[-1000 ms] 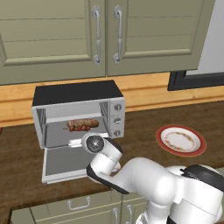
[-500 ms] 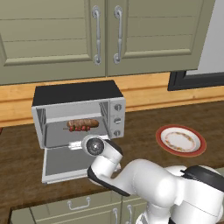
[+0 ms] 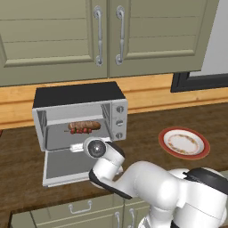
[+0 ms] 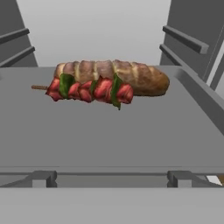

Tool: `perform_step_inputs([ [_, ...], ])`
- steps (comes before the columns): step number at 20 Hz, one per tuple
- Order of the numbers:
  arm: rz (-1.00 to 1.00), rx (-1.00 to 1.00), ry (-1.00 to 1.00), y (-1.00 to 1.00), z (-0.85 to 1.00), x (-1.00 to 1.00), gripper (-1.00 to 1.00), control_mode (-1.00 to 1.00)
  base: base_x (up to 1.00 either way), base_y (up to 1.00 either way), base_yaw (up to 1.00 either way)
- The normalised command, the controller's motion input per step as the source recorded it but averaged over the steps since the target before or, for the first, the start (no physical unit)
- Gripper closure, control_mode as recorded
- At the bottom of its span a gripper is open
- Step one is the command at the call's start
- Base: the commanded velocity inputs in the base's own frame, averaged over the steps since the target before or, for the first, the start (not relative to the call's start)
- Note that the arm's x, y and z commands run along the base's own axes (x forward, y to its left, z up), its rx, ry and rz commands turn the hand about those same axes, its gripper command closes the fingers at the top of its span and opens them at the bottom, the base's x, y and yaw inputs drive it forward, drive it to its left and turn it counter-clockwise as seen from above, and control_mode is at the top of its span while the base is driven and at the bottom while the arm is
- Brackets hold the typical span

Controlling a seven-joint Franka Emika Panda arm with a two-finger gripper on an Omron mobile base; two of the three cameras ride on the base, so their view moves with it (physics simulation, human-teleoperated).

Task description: Pick up the kebab skewer and baguette bread, and place them inside the toaster oven. Close the toaster oven door and start by setting the timer.

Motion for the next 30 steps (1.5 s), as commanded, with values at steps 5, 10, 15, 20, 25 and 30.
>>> perform_step_inputs([
  [5,0.0,0.0,0.0,0.0,0.0,0.09,-1.0,-1.0,0.0,0.0,0.0],
  [10,0.0,0.0,0.0,0.0,0.0,0.0,-1.0,-1.0,0.0,0.0,0.0],
  [15,0.0,0.0,0.0,0.0,0.0,0.09,-1.0,-1.0,0.0,0.0,0.0],
  [20,0.0,0.0,0.0,0.0,0.0,0.13,-1.0,-1.0,0.0,0.0,0.0],
  [25,0.0,0.0,0.0,0.0,0.0,0.13,-1.0,-1.0,0.0,0.0,0.0],
  [30,0.0,0.0,0.0,0.0,0.0,0.1,-1.0,-1.0,0.0,0.0,0.0],
])
